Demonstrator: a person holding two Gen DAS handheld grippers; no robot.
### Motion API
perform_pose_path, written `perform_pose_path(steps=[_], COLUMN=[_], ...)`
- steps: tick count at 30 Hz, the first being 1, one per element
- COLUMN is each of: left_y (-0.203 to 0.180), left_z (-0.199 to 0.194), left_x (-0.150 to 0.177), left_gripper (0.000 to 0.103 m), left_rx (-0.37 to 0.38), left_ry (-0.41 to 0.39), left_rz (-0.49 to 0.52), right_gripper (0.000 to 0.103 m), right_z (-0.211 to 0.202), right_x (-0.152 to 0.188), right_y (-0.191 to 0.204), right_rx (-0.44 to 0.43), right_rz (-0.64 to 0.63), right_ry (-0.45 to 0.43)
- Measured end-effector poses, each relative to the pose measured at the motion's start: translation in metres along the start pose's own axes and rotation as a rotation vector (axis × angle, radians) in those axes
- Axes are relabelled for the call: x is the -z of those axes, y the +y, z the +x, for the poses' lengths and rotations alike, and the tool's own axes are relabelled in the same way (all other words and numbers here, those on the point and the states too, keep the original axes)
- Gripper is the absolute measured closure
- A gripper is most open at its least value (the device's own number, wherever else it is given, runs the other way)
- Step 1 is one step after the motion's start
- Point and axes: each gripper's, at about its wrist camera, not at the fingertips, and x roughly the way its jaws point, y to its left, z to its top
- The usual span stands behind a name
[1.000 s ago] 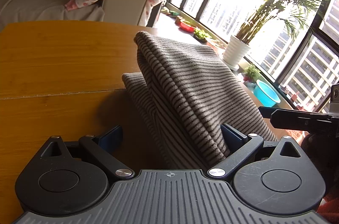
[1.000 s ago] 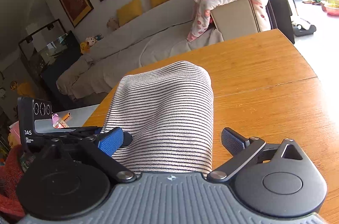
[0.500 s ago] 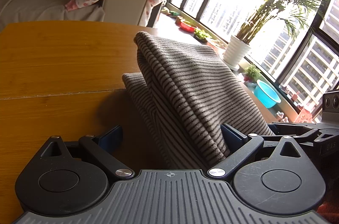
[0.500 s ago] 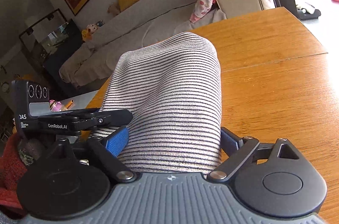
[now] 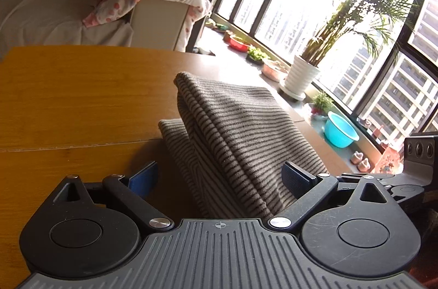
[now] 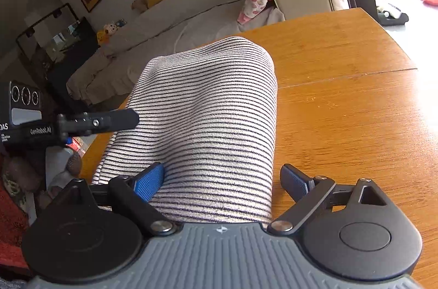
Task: Fold clothes
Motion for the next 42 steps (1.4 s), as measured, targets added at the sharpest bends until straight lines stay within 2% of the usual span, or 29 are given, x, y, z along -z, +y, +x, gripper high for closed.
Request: perform_pose_path(steps=[4,8,10,13,17,19,24,26,28,31,35,37,42], left_y=[-0.011,-0.025,-0.023,-0.012,-0.007,-0.005,-0.001,0.001,0.003,0.006,0.005,0.002,-0.004], left_z=[-0.011,0.013,0.036,0.063,0.063,0.062,0.059,0.059,0.058,0.056,0.059,0.058,0.031], left_x=[-0.031,-0.046,-0.044,-0.034,-0.029,-0.028,-0.026,-0.025,-0.024,-0.023,-0.022,-0.023,-0.025], left_gripper=[0.005,0.006,0.011,0.016,0.016,0.016,0.015,0.015,0.013,0.010,0.011,0.012,0.012], left_rx=[0.095,0.168,0.150,0.070,0.074,0.076,0.088,0.087,0.073,0.095,0.101,0.088,0.025], left_ry=[-0.104,-0.111,-0.057,0.027,0.027,0.030,0.032,0.033,0.026,0.018,0.019,0.020,-0.018], left_rz=[0.004,0.046,0.050,0.055,0.066,0.076,0.083,0.080,0.085,0.078,0.083,0.092,0.071], right_gripper=[0.008,0.008,0.008,0.010,0.018,0.018,0.019,0.037,0.045,0.045,0.044,0.043,0.043], right_z=[0.003,-0.003,-0.009,-0.025,-0.020,0.002,0.074,0.081,0.071,0.063,0.074,0.073,0.066], right_x=[0.001,-0.005,-0.010,-0.033,-0.076,-0.093,-0.106,-0.109,-0.112,-0.114,-0.103,-0.098,-0.091], right_y=[0.007,0.013,0.017,0.010,-0.012,-0.022,-0.042,-0.039,-0.023,-0.008,-0.019,-0.029,-0.023], right_rx=[0.024,0.036,0.043,0.035,-0.020,-0.017,-0.052,-0.103,-0.114,-0.075,0.038,0.027,0.066], right_rz=[-0.047,-0.099,-0.129,-0.102,-0.007,0.013,0.118,0.129,0.054,-0.032,-0.060,-0.016,-0.062], right_ry=[0.002,-0.011,-0.023,-0.087,-0.128,-0.110,0.025,0.023,-0.030,-0.057,-0.026,-0.024,-0.052])
